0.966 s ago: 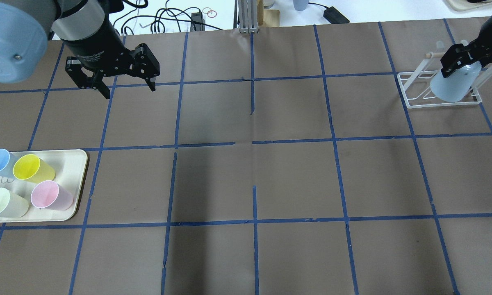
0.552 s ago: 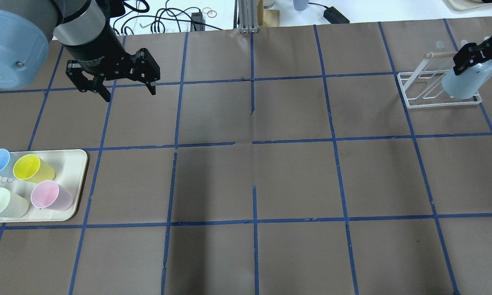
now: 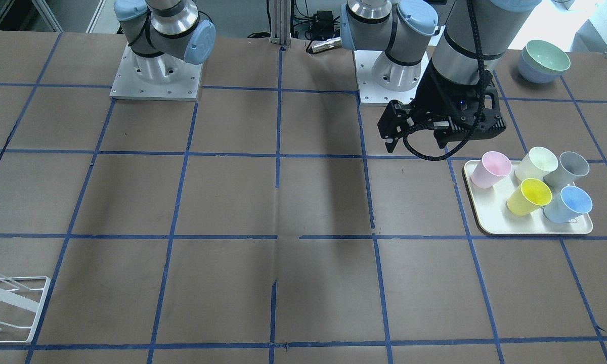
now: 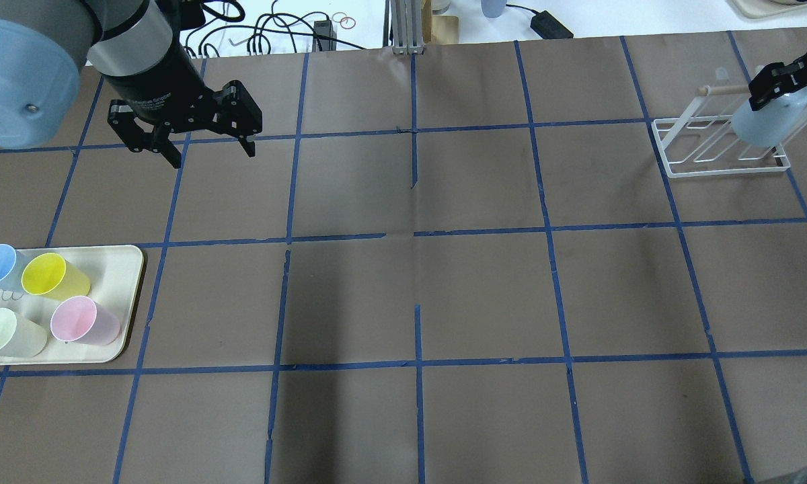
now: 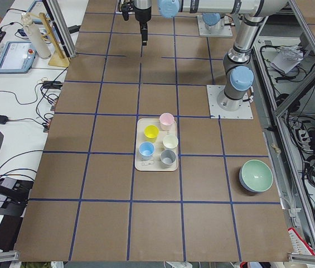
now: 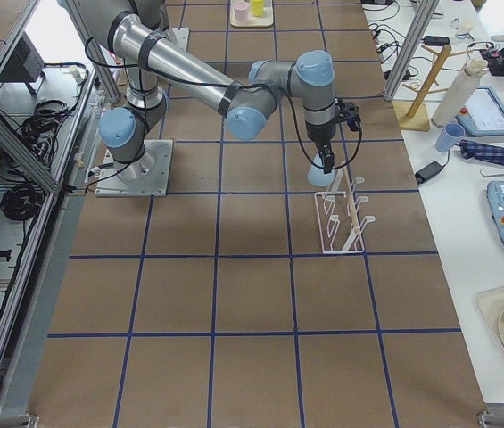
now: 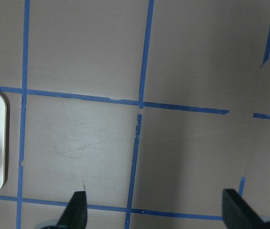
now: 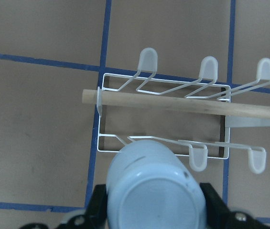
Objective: Transfer IKEA cup to right arm and place on rack
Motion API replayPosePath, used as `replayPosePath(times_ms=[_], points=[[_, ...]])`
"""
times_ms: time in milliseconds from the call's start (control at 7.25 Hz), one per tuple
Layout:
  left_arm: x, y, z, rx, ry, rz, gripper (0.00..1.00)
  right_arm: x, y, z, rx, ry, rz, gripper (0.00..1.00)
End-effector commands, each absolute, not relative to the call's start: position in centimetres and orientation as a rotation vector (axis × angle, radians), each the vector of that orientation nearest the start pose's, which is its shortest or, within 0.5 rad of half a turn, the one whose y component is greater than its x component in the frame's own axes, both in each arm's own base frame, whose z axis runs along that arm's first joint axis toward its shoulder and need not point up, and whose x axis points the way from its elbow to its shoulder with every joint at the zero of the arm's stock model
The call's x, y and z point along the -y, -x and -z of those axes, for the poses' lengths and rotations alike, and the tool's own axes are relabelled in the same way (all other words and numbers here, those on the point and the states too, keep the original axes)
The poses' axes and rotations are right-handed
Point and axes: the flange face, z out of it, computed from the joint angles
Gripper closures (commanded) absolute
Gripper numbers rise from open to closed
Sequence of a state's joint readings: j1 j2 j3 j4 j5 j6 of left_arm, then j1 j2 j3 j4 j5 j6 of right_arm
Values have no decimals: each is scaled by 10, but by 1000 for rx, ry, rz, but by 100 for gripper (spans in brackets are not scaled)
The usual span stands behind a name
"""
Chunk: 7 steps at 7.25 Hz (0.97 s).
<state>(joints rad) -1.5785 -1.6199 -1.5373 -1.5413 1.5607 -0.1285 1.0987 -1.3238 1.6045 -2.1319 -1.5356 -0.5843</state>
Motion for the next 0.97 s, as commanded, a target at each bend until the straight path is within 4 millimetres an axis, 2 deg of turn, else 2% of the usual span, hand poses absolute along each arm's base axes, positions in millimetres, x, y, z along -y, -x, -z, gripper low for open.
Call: replayPosePath(times_ms=[0, 552, 828], points=[[513, 138, -483, -3148, 188, 28, 0, 604, 154, -392, -3214, 181, 418, 100], [514, 138, -483, -3152, 193, 30, 0, 614, 156, -367, -3182, 180, 374, 100], [514, 138, -484, -3152, 193, 32, 0, 620, 160, -346, -3173, 177, 327, 100]])
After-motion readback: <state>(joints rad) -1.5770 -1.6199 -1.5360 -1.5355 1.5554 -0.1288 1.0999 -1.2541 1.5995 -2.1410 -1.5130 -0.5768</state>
